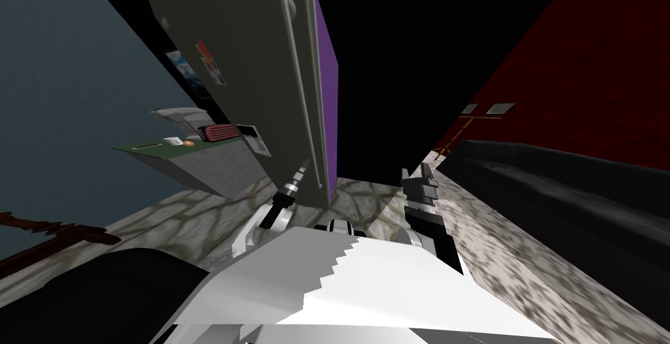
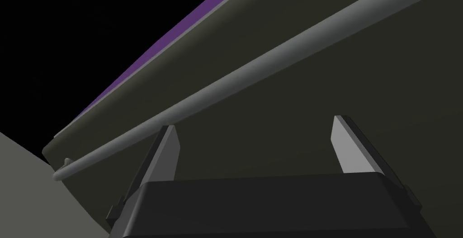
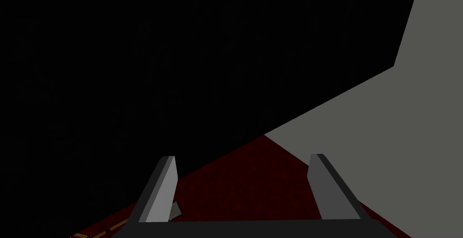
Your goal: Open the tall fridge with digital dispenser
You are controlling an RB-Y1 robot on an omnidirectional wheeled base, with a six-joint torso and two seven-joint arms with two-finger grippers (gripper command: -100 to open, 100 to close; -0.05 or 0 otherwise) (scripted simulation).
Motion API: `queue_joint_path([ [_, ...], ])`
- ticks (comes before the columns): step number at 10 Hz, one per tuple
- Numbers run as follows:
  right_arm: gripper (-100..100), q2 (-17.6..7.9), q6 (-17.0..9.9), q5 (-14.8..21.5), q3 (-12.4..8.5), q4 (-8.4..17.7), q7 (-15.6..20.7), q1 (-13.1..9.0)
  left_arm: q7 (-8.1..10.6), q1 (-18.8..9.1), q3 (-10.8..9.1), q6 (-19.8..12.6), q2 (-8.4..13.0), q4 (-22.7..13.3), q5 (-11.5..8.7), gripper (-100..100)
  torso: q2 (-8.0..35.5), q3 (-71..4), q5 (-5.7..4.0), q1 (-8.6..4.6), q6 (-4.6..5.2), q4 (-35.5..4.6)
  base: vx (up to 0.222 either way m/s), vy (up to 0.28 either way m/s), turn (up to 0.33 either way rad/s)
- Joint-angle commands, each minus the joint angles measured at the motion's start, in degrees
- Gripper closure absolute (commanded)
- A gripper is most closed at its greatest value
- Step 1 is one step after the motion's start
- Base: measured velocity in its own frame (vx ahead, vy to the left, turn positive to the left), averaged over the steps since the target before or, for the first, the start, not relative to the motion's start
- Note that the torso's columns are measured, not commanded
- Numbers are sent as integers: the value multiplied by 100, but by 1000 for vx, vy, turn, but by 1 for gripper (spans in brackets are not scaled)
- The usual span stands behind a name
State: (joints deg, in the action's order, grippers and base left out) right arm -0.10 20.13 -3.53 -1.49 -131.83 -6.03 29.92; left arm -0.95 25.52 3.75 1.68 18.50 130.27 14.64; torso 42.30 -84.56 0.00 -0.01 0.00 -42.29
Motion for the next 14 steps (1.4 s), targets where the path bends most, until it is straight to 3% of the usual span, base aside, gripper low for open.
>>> queue_joint_path([
  [1,0,0,0,0,0,0,0,0,-66,-59,35,-307,241,-117,158,-100,-5,-3,0,1,0,1,111,-8,-48],
  [5,0,0,0,0,0,0,0,0,-156,-182,92,-762,608,-272,374,-100,-4,-3,1,5,0,1,118,-13,-39],
  [7,0,0,0,0,0,0,0,0,-152,-194,86,-780,640,-277,373,-100,3,1,1,5,0,0,76,2,-20],
  [8,0,0,0,0,0,0,0,-1,-110,-440,-109,-874,692,-549,313,-100,21,13,1,3,-1,-6,-53,0,-279],
  [14,0,0,0,0,1,0,0,-2,18,-1172,-691,-1087,818,-1362,128,-100,-18,-11,1,2,-1,5,-105,-25,-198],
])
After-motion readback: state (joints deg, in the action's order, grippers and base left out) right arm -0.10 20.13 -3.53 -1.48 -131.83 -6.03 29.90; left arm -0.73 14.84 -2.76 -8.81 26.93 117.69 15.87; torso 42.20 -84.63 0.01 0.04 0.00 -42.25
